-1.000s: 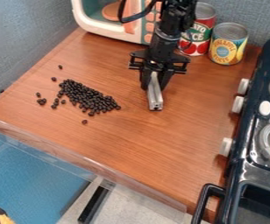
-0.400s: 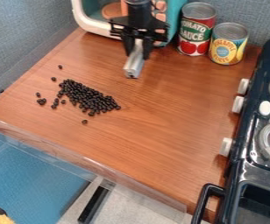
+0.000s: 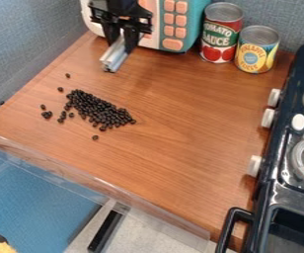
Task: Sweep into pile
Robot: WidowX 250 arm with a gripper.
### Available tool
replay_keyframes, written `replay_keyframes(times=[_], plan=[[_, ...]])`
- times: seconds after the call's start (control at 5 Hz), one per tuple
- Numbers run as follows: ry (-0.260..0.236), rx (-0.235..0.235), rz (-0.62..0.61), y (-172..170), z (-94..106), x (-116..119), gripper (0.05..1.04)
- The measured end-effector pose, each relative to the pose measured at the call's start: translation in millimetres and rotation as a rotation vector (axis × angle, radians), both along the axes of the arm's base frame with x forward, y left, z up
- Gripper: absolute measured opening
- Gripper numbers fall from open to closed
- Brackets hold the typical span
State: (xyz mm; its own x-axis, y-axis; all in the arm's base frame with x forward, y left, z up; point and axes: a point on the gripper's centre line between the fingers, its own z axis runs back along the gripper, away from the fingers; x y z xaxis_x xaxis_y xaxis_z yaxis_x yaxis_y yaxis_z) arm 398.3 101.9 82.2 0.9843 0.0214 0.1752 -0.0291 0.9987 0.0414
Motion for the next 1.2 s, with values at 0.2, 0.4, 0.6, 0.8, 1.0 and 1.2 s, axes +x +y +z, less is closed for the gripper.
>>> replay_keyframes(times=[0.2,0.4,0.6,0.8,1.0,1.2], plan=[[0.035,0.058,0.006,27.6,-0.6,-13.4,0.385],[0.064,0.177,0.008,47.9,2.8,-25.8,0.385],[0.087,0.259,-0.001,60.7,-3.9,-34.6,0.385],[0.075,0.314,0.026,81.4,-10.7,-45.1,0.385],[0.040,0.388,0.060,96.0,-16.6,-47.9,0.385],[0.000,0.427,0.071,104.3,-19.3,-47.9,0.385]])
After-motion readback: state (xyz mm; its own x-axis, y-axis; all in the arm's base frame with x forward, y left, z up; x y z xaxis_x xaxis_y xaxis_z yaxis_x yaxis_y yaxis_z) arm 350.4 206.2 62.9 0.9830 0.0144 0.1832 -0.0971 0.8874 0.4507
